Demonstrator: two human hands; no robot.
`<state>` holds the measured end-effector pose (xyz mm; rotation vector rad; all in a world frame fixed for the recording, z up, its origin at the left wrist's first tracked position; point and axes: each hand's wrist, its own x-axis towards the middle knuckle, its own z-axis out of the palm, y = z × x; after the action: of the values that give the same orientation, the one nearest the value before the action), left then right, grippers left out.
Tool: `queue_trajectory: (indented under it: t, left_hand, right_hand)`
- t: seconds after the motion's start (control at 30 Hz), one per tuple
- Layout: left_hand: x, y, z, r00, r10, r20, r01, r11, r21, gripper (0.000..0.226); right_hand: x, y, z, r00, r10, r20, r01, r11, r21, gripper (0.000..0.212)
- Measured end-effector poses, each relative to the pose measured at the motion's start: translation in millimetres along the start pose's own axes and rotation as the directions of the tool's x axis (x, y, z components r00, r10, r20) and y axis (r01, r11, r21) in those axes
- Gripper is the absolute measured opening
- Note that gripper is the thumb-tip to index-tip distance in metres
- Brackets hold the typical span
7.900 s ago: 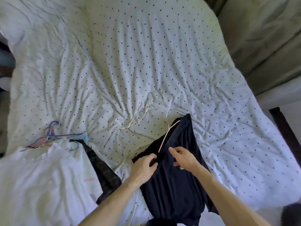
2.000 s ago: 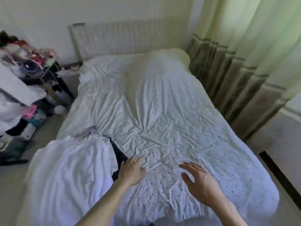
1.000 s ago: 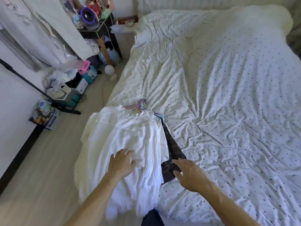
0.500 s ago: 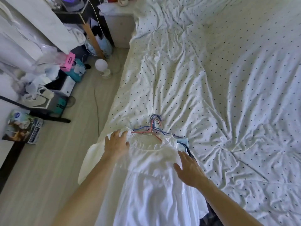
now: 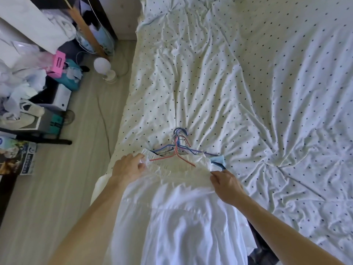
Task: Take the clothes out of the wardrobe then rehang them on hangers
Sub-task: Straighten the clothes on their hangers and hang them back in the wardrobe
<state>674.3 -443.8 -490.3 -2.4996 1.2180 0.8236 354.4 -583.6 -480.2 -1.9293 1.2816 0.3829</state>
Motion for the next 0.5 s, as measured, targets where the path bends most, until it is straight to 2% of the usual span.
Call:
queue_trajectory:
  t: [0.07,0.17,0.33,0.43,0.5]
  left_hand:
    - [-15.2,5.9,-8.0,0.999,0.028,-0.028,-0.031,0.992,-0.123,0.023]
    - [-47.7,23.5,-29.3,0.991,0.097,-0.090,-0.115,0.968,-0.225,0.015]
    - [-114.2,81.3,-78.2,0.949,0.243,-0.203,-0.285,0.935,-0.213,0.012]
    - [-165.9,132.8,-110.5,0.952,0.270,-0.144,-0.300,0.920,-0.252,0.012]
    - [-205.3,177.3,-129.3,0.932,0.346,-0.111,-0.363,0.897,-0.252,0.014]
  right_hand:
    - [-18.2,6.4,-5.6,0.998,-0.038,-0.046,0.040,0.998,0.043,0.023]
    - [-55.1,18.2,-18.2,0.978,-0.067,-0.198,0.094,0.987,0.129,0.018]
    - [-134.4,49.9,-45.5,0.904,-0.071,-0.422,0.175,0.961,0.214,0.014]
    - [-188.2,83.8,-71.7,0.843,-0.038,-0.536,0.196,0.950,0.241,0.014]
    - [-229.8,115.4,-92.6,0.786,0.015,-0.618,0.195,0.943,0.271,0.014]
